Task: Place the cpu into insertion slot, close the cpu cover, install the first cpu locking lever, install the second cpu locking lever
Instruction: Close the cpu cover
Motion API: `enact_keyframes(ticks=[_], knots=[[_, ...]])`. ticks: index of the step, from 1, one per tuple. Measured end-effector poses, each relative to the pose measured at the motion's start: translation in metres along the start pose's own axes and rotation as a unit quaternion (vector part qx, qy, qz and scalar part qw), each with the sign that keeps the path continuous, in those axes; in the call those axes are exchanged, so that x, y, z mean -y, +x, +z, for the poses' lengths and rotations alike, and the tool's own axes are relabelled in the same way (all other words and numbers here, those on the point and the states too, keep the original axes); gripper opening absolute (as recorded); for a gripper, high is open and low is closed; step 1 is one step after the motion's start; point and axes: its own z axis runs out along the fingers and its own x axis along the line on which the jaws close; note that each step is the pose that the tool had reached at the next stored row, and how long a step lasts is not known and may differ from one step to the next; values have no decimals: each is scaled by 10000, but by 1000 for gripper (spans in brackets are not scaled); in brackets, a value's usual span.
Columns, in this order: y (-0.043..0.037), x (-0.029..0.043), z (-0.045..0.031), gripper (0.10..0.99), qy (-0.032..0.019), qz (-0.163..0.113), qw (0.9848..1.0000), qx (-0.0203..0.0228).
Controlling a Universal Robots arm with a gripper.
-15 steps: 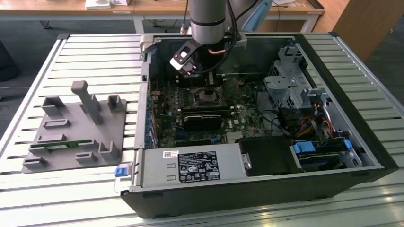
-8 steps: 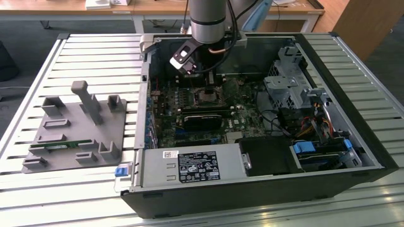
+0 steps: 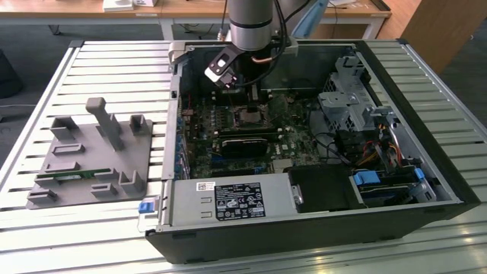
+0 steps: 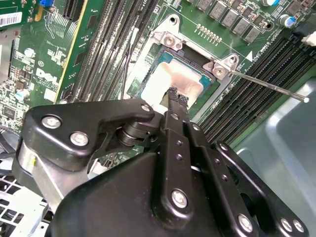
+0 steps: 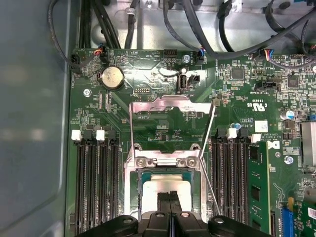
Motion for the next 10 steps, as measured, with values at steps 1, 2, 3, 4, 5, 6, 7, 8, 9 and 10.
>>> enact_keyframes(ticks=[1, 2, 3, 4, 5, 6, 7, 8, 9, 10], knots=[[0, 0, -5, 106, 0, 1, 10000, 0], [0, -1, -11, 106, 0, 2, 10000, 0], [-1, -2, -19, 106, 0, 3, 10000, 0], [-1, -3, -29, 106, 0, 5, 10000, 0], [-2, -4, -40, 106, 0, 5, 10000, 0], [-2, -5, -52, 106, 0, 6, 10000, 0], [-3, -6, -66, 106, 0, 7, 10000, 0], [-4, -7, -79, 106, 0, 8, 10000, 1], [-4, -8, -90, 106, 1, 10, 10000, 1], [-5, -9, -100, 106, 0, 11, 10000, 1]])
